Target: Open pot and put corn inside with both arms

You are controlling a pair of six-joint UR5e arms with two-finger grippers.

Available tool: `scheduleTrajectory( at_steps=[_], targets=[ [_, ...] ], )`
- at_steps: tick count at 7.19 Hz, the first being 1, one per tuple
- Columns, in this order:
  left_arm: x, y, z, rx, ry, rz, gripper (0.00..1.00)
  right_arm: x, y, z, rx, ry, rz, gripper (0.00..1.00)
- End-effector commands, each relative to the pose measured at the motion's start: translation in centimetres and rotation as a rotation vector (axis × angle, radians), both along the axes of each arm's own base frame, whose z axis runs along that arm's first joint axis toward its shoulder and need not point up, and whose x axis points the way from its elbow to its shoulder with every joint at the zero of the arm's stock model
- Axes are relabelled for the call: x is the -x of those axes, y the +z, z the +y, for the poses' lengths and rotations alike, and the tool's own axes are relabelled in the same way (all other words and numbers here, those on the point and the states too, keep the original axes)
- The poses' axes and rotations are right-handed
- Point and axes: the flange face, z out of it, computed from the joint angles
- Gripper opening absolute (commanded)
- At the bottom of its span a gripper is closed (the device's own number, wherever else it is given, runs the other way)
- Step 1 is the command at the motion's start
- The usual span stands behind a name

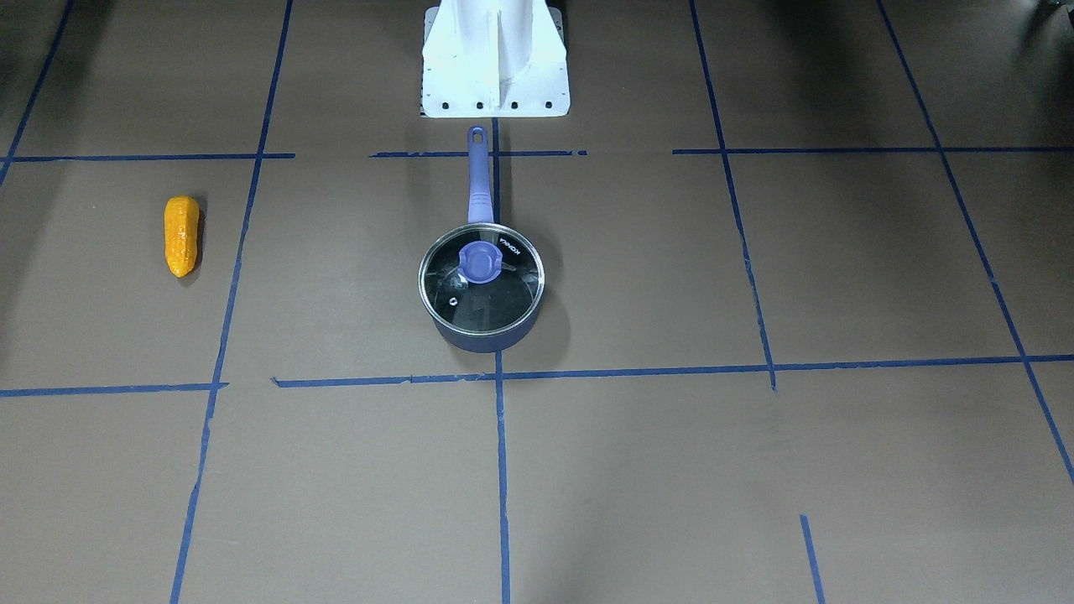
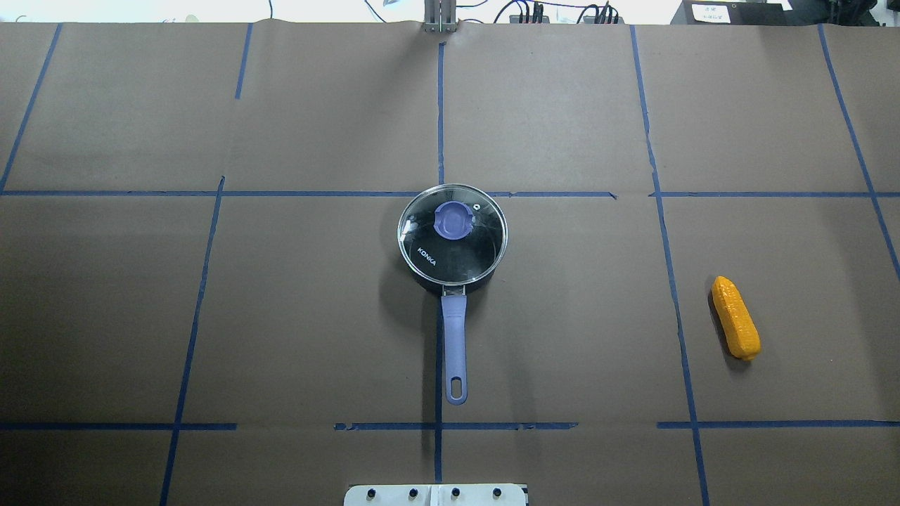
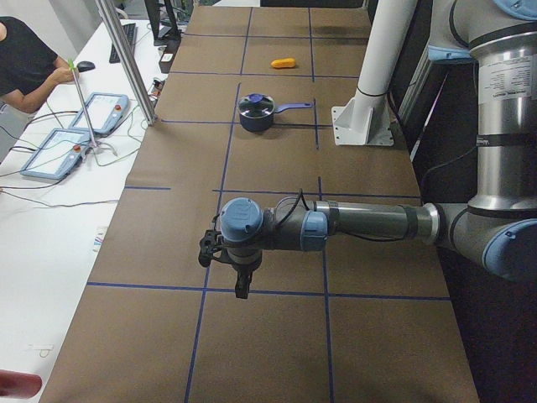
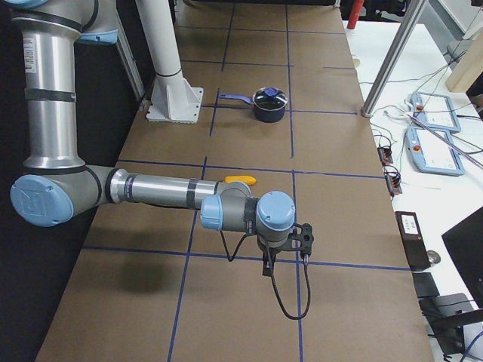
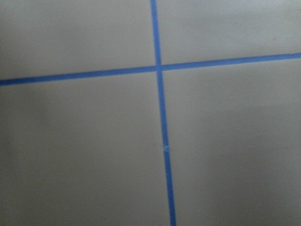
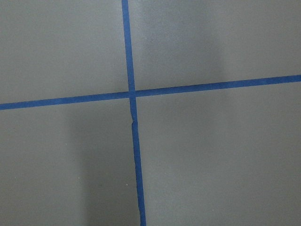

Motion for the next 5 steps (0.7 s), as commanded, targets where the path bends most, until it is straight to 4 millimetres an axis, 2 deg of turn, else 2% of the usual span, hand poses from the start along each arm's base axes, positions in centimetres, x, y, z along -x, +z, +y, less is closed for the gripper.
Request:
scheduleTrajectory(
  at_steps=[1, 3, 4, 5],
  targets=[
    [-4.6, -6.5, 0.0, -0.045, 0.028, 0.013, 1.0, 0.0, -0.1, 0.0, -0.003, 0.0, -0.003, 1.0],
    [-10.8, -12.7, 1.1, -0.036, 0.023, -0.023, 1.0, 0.1, -1.0, -0.2, -0.019, 0.001, -0.013, 1.0],
    [-12.9, -15.6, 1.3, -0.017, 0.028, -0.017, 1.0, 0.2, -1.1, -0.2, -0.019, -0.001, -0.018, 1.0],
    [-15.6, -20.7, 1.0, 0.023, 0.018, -0.003, 1.0, 0.2, -1.1, -0.2, -0.018, -0.002, -0.018, 1.0]
  ],
)
